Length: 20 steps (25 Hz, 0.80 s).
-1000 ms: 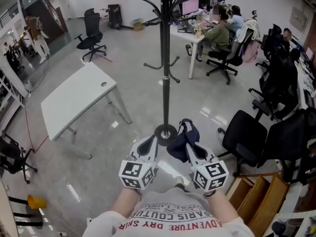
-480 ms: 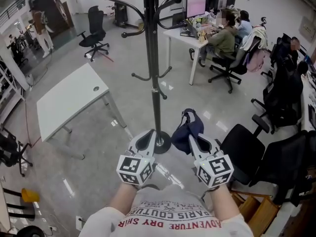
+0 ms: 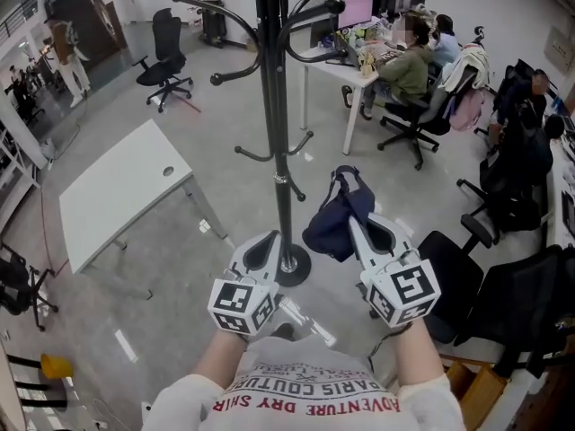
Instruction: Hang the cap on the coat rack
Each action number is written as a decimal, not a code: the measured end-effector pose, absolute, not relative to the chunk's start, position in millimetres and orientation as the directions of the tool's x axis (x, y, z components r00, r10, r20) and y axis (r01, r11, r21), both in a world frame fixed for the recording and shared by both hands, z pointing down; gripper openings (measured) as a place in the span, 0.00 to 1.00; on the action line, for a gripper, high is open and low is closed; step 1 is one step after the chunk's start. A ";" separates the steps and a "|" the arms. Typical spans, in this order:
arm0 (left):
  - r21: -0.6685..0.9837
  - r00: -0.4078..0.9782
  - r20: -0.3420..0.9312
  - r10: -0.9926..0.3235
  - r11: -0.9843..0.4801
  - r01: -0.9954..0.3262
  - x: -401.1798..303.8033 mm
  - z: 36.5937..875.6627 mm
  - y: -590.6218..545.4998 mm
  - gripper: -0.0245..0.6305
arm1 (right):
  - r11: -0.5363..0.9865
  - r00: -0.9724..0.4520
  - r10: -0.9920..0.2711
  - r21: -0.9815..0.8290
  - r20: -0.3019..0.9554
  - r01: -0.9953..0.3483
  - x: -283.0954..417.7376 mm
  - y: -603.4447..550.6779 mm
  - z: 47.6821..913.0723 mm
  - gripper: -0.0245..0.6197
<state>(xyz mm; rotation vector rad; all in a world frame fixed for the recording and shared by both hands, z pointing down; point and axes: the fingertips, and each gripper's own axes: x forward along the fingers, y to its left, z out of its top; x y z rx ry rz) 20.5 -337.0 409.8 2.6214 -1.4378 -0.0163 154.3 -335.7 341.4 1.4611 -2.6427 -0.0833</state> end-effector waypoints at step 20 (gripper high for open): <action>0.156 0.580 0.072 -0.811 -0.565 -0.810 8.0 404.3 -439.5 0.05 | 0.410 -0.462 -0.869 0.265 -0.178 -0.873 145.5 -472.7 186.5 0.07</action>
